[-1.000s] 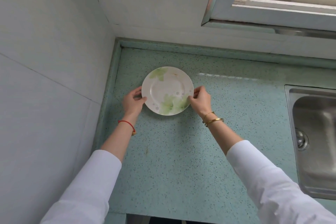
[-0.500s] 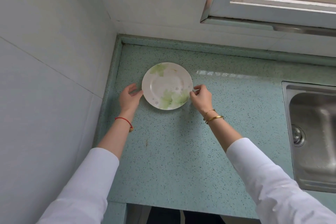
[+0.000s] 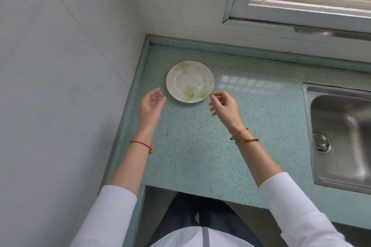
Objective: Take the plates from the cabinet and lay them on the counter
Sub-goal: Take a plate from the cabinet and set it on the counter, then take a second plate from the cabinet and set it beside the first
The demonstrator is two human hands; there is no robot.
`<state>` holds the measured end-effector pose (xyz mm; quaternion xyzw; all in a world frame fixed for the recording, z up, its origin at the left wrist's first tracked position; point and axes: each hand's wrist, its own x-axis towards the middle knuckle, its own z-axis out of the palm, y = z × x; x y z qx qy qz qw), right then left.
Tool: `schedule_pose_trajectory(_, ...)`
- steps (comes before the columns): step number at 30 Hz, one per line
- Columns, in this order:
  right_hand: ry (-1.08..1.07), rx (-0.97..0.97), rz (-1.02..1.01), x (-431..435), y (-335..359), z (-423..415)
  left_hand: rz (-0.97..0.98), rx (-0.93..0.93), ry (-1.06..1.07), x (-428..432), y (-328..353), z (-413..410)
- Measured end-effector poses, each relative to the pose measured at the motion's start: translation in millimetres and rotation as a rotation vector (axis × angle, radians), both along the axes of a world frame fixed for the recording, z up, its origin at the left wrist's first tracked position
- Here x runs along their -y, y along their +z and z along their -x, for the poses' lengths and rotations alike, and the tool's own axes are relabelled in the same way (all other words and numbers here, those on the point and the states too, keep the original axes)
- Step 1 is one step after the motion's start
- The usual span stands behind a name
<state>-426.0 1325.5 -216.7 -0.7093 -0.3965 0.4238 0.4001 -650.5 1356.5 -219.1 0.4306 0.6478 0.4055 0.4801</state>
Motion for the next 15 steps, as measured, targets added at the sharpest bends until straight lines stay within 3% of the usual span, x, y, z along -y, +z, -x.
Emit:
schedule_pose_trajectory(9,0.169,-0.092,-0.137,84,48,13,-0.108,0.028,0.088,124,52,2)
schedule_pose_trajectory(15,0.410,-0.137,-0.194,150,68,4,-0.203,0.039,0.320,234,74,-13)
